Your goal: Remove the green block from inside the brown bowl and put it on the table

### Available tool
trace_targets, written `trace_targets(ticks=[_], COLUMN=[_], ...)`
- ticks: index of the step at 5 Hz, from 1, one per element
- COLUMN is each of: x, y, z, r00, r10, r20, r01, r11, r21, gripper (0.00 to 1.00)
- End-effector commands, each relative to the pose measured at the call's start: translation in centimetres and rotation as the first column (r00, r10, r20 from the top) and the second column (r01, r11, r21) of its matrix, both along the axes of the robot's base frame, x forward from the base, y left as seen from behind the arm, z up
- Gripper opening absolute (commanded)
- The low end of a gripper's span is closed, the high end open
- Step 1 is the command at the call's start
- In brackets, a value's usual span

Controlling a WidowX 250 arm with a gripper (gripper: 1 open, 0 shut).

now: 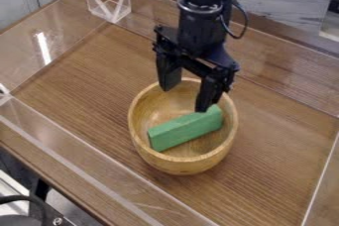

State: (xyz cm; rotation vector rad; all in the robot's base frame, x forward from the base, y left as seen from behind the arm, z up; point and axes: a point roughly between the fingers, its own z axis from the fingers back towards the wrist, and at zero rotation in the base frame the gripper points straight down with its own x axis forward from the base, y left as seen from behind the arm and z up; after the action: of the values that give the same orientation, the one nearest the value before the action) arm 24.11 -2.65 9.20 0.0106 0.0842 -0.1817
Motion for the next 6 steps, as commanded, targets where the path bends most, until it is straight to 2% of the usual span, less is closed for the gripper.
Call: trace_targets(ticks=[1, 6], x=[0.2, -0.6], y=[-0.3, -1.0], z=[0.9, -1.4], r00=[0.998, 0.991], r10=[-0.04, -0.126], r20=[0.057, 0.044], r01=[0.041, 0.127], r11=[0.999, 0.992], r21=[-0.004, -0.02], gripper=[1.0, 1.0])
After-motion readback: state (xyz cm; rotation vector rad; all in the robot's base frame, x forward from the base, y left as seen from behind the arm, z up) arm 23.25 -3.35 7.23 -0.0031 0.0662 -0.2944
